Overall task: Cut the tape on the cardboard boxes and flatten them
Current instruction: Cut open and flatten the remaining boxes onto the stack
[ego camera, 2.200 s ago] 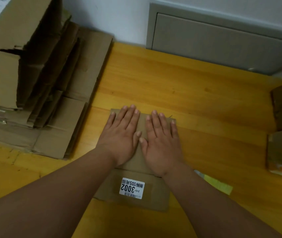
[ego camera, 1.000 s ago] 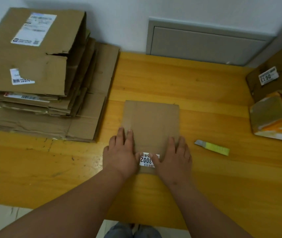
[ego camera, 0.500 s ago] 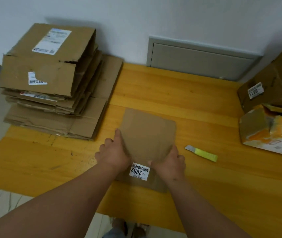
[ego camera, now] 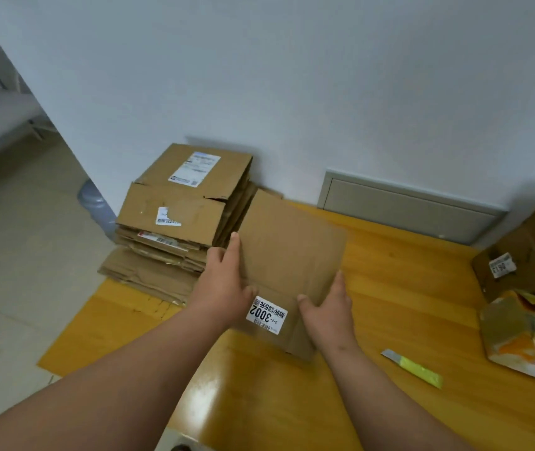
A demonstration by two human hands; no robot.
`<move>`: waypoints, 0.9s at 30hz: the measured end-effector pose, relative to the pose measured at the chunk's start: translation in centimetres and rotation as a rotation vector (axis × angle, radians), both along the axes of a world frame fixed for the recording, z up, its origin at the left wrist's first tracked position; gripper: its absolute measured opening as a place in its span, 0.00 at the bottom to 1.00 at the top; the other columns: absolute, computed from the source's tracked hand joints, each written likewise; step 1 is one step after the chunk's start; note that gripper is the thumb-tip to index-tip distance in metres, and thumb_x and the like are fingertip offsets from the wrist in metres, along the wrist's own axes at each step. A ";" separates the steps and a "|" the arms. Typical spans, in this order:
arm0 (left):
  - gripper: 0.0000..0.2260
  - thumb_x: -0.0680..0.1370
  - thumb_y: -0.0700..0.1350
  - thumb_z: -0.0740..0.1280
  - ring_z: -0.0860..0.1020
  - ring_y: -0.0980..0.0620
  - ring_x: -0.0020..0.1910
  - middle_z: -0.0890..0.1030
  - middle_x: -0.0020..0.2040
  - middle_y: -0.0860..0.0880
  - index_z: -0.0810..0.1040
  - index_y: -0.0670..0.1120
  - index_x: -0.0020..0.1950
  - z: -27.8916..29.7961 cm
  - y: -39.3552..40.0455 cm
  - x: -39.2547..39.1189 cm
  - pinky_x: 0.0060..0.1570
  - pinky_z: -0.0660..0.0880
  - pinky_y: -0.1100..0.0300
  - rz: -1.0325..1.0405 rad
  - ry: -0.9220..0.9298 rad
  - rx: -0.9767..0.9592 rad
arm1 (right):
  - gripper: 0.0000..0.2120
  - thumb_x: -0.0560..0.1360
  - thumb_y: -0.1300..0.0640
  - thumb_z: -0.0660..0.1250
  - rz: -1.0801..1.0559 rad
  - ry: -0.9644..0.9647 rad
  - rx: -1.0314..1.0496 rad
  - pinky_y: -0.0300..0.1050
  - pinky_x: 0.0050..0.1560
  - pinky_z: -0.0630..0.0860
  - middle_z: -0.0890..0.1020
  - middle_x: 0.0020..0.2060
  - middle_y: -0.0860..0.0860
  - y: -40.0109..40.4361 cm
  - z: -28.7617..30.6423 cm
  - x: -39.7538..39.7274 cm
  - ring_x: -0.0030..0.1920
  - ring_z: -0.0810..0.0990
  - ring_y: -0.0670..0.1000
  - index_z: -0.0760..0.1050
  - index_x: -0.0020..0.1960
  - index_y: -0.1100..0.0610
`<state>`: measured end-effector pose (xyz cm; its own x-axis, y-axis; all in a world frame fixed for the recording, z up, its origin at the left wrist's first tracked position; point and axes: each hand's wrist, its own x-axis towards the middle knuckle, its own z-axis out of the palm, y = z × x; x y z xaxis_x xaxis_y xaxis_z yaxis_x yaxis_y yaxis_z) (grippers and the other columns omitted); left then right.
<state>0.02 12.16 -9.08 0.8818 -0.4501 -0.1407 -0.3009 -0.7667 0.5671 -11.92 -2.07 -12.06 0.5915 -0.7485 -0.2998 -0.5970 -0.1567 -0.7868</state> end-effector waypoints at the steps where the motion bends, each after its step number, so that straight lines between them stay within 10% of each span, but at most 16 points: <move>1: 0.47 0.74 0.52 0.73 0.72 0.52 0.56 0.59 0.70 0.52 0.39 0.61 0.78 0.7 0.5 0.8 0.59 0.74 0.52 0.005 -0.025 -0.031 | 0.44 0.76 0.50 0.70 0.012 -0.020 -0.022 0.49 0.68 0.65 0.62 0.75 0.58 0.5 0.8 1.1 0.72 0.65 0.59 0.44 0.81 0.53; 7: 0.37 0.76 0.49 0.72 0.72 0.45 0.64 0.62 0.70 0.48 0.53 0.53 0.77 5.4 5.7 8.3 0.60 0.72 0.49 0.017 -0.156 -0.107 | 0.47 0.72 0.52 0.74 0.102 -0.153 -0.119 0.43 0.66 0.63 0.63 0.74 0.55 5.1 5.4 9.4 0.72 0.65 0.55 0.47 0.80 0.53; 16: 0.19 0.76 0.50 0.70 0.75 0.46 0.49 0.63 0.65 0.48 0.67 0.51 0.62 8.8 12.4 20.3 0.53 0.77 0.51 -0.037 -0.222 -0.062 | 0.48 0.68 0.45 0.77 0.171 -0.141 -0.215 0.43 0.65 0.65 0.64 0.71 0.53 11.7 8.4 20.6 0.69 0.67 0.53 0.53 0.79 0.50; 27: 0.19 0.77 0.48 0.69 0.72 0.43 0.64 0.55 0.74 0.49 0.68 0.51 0.67 7.1 10.1 26.9 0.62 0.74 0.46 -0.133 -0.124 -0.019 | 0.49 0.69 0.40 0.74 0.193 0.034 -0.282 0.46 0.69 0.64 0.60 0.73 0.56 9.9 6.7 26.7 0.71 0.66 0.57 0.52 0.79 0.54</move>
